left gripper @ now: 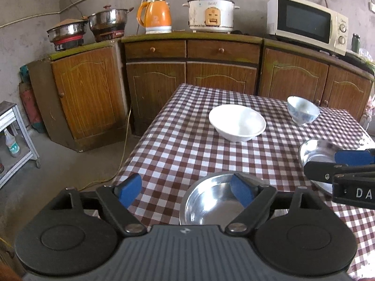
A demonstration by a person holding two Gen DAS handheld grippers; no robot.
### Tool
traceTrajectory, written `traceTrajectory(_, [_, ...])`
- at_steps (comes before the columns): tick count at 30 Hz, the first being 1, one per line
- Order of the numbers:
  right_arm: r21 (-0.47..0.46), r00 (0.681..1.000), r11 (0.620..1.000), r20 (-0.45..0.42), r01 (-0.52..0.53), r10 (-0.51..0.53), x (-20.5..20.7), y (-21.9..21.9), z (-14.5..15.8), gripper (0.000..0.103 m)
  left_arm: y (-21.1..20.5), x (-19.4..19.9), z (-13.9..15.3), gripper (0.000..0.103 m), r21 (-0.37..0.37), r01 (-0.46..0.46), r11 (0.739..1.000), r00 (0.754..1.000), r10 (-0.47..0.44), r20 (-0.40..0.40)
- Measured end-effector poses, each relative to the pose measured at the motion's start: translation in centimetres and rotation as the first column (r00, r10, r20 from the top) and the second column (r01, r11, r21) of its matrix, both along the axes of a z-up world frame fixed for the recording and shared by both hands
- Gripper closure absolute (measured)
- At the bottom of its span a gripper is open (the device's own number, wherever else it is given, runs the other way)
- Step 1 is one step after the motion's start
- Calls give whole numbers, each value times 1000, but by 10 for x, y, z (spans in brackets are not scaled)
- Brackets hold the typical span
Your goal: Organize plates and bowls
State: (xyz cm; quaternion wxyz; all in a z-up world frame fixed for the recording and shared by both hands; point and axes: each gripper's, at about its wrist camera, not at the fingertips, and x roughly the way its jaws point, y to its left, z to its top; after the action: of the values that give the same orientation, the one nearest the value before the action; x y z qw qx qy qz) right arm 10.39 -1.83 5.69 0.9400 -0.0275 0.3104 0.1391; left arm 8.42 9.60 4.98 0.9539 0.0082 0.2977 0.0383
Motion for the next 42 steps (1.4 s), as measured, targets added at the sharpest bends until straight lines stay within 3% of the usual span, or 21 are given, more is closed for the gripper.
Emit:
traceTrajectory(23, [36,998,999,53,16,-18,-2,-19,44,32,-17,7,37,13,6,53,999,998,-53,14])
traceTrajectory(42, [11,999,999,2,38,-38,30,-19,21,32,-16,34,19,13,-9,67,998,997,-67,-25])
